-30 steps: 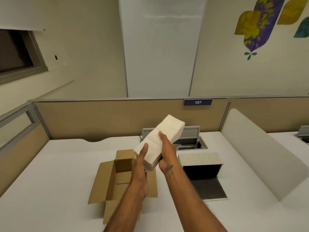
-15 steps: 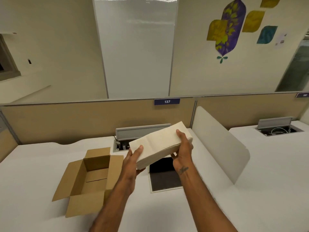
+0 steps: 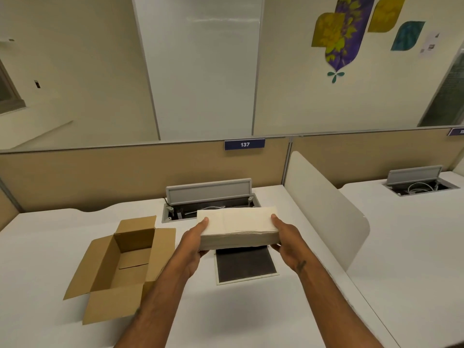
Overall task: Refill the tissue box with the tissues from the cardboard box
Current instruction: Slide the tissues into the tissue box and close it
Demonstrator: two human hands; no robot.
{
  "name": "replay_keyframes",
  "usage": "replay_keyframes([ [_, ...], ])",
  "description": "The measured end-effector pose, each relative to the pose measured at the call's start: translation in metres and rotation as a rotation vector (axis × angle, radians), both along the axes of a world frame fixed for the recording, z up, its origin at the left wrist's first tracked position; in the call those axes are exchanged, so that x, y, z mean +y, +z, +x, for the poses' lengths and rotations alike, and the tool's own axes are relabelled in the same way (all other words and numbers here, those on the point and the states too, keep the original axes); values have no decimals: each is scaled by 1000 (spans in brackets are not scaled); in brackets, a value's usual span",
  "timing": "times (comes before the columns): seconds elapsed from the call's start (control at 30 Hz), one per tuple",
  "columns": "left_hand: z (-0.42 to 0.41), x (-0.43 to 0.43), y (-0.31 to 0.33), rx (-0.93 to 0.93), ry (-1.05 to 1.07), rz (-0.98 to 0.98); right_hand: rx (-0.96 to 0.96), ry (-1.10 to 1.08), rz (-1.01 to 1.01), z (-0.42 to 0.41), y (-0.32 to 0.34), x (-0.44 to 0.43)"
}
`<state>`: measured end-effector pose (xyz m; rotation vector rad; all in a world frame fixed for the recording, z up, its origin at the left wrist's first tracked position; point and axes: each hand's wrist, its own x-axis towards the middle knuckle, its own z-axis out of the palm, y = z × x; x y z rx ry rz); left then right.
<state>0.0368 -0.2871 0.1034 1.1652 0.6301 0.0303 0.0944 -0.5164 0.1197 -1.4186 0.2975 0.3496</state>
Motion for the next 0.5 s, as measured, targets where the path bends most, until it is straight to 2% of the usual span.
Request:
replay_keyframes([
  [0.23, 32, 1, -19, 95, -100, -17, -31, 12, -143, 25, -21, -6],
  [0.5, 49, -12, -51, 116, -64, 20, -9, 67, -254, 49, -51, -17],
])
